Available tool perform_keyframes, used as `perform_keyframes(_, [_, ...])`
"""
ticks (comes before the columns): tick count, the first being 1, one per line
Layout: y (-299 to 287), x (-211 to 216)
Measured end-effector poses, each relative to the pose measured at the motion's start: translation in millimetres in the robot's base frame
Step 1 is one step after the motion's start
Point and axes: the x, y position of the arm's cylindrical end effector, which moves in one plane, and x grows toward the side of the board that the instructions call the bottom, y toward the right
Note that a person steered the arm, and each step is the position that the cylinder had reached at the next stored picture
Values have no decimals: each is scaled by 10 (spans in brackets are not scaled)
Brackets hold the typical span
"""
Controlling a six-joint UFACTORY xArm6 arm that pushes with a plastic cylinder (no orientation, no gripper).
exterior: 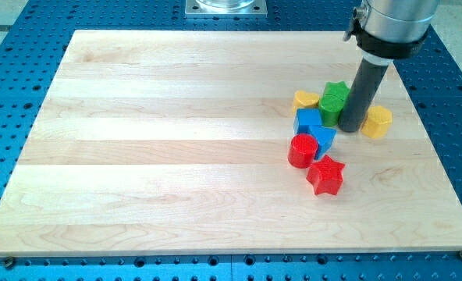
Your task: Point your arm at the bottom side of the yellow hexagon
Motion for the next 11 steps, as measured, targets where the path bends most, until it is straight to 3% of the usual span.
perform_keyframes(3, [-159, 128])
perform_keyframes(5, [-141, 867])
perform_keyframes(6, [-37, 925])
perform_keyframes(9, [309, 817])
perform_keyframes(11, [378, 294])
